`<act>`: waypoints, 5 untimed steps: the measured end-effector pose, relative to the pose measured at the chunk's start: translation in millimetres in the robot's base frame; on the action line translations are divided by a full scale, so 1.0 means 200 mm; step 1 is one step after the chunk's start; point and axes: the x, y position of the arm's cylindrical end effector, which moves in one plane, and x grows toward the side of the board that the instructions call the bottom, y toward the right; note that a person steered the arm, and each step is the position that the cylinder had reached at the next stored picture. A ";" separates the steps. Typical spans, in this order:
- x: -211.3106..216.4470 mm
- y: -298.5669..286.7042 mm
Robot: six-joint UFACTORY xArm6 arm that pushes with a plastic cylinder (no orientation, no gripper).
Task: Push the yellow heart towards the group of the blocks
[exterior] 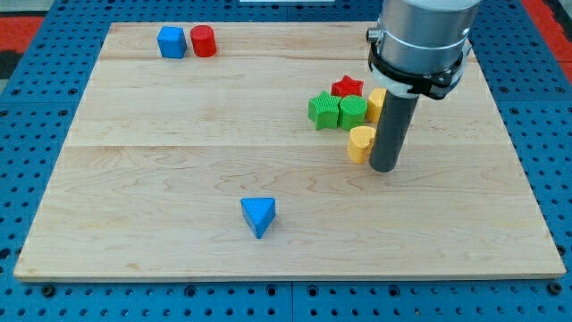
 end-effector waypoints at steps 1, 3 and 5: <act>-0.04 -0.09; -0.09 -0.20; -0.10 -0.13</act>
